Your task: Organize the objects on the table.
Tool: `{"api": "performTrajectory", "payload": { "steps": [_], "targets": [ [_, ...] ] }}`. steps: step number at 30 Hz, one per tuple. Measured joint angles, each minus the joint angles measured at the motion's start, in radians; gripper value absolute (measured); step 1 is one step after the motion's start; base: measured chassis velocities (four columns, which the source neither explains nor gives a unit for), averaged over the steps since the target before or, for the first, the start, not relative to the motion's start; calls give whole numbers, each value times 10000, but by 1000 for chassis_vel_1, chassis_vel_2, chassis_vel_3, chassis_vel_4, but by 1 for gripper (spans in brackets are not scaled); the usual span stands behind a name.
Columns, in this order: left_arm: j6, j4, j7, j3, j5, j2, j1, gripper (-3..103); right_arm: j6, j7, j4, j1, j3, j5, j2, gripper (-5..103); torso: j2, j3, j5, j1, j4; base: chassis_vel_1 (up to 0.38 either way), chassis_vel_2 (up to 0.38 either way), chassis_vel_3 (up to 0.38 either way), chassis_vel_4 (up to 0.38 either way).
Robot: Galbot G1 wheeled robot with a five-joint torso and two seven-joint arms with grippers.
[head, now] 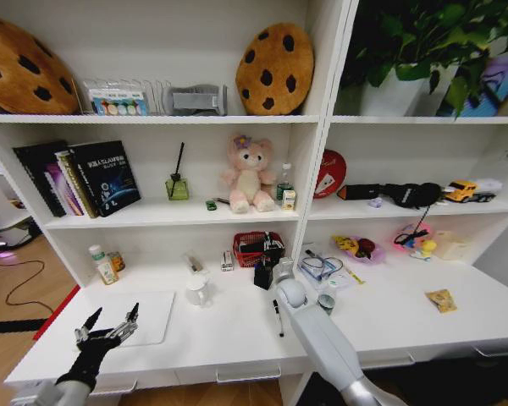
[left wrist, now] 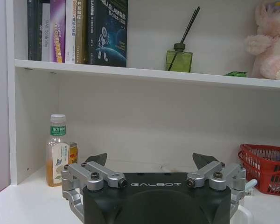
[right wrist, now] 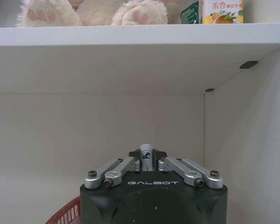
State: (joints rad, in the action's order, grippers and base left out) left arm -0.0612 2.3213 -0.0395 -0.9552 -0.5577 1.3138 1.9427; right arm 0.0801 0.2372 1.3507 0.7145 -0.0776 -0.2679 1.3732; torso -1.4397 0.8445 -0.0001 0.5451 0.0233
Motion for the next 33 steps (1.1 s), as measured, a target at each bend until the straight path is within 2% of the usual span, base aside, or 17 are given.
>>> {"api": "performTrajectory", "payload": {
  "steps": [11,13,15,17,20,21,23,24,26,27,28,30,31,33],
  "targets": [
    [0,0,0,0,0,0,0,100,542,-159,-613,123,284,8,86,13,-2,0,0,-1,1,0,0,0,0],
    [0,0,-1,0,0,0,0,100,548,-154,-612,139,336,21,64,9,-1,0,0,-1,0,0,0,0,0],
    [0,0,-1,0,0,0,0,100,374,-33,-364,254,377,25,-17,18,-2,0,0,-1,2,0,0,0,0],
    [0,0,-1,0,0,0,0,100,336,-6,-225,333,384,22,-55,18,-2,0,0,-1,1,0,0,0,0],
    [0,0,-2,0,0,0,0,100,89,180,467,787,405,-60,-244,34,-2,0,1,-3,2,0,0,0,0],
    [0,0,-2,0,0,0,0,100,89,180,467,787,405,-60,-244,34,-2,0,1,-3,2,0,0,0,0],
    [0,0,-2,0,0,0,0,100,-194,518,1091,1216,460,-209,-427,45,-2,0,2,-3,1,0,0,0,0],
    [0,0,-2,0,0,0,0,100,-194,518,1091,1216,460,-209,-427,45,-2,0,2,-3,1,0,0,0,0],
    [0,0,-5,1,0,0,0,100,-550,1255,1987,1611,464,-301,-613,56,-2,0,1,-2,2,0,0,0,0],
    [0,0,-5,1,0,0,0,100,-550,1255,1987,1611,464,-301,-613,56,-2,0,1,-2,2,0,0,0,0],
    [0,0,-5,0,0,0,0,100,-1079,1864,2816,1958,424,-542,-773,62,-2,-1,1,-3,-3,0,0,0,0],
    [0,0,-3,0,0,0,0,100,-1927,2835,4286,2545,356,-1475,-1095,73,-2,-1,1,-3,3,0,0,0,0],
    [0,0,-3,0,0,0,0,100,-1927,2835,4286,2545,356,-1475,-1095,73,-2,-1,1,-3,3,0,0,0,0],
    [0,0,-3,0,0,0,0,100,-2866,3563,5595,3289,140,-2448,-1464,84,-2,-2,2,-3,1,0,0,0,0]
  ]
}}
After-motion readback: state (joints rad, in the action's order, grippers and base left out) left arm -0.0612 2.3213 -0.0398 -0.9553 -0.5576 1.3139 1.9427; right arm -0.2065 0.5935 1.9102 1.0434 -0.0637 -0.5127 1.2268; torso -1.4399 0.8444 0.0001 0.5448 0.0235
